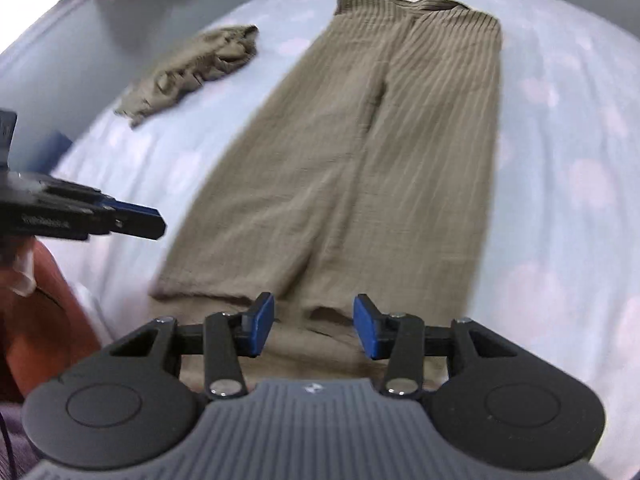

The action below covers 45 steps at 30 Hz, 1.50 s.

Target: Fold clothes

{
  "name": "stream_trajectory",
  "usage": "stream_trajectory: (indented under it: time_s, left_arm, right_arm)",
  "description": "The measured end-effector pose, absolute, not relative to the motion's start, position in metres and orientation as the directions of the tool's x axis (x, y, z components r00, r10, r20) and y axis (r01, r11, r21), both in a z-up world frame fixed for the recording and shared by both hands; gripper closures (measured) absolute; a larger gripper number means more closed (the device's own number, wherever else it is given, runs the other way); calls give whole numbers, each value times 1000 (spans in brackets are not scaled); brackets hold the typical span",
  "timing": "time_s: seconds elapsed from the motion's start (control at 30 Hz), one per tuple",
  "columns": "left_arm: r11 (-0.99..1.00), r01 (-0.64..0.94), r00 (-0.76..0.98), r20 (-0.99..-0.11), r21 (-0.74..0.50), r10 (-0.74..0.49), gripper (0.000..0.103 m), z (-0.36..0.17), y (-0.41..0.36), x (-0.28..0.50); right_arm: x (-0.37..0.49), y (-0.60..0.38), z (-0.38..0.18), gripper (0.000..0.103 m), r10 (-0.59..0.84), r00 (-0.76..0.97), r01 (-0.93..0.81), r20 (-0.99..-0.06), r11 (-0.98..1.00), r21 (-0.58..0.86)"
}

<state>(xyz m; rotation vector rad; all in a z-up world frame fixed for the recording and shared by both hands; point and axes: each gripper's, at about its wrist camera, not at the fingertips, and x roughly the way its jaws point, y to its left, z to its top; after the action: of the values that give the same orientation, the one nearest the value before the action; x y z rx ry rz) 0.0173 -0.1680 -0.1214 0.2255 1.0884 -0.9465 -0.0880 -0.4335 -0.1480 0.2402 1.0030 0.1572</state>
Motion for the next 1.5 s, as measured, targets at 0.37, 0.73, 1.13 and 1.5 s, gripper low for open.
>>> stream_trajectory:
  time_s: [0.37,0.73,1.13,1.5]
  left_arm:
    - [518,852,142,-917,-78,-373,65,-152,-199,-3]
    - [446,895,130,-949,-12,-286,57,-177,-229,-29]
    - [573,819,148,-965,-2,-216,98,-190,-217,-20]
    - [686,709,135,-923,-165,-361,60,-154,-174,3]
  right_arm:
    - [-66,-414,-181,55,314,500,127,-807,895,427]
    - [-53,-415,-208,94,387,459,141,-800,857,495]
    - [-63,-418,-200,99,458,490,95,-742,818,568]
    - [-60,-416,-204,98,439,471,105,-765,833,543]
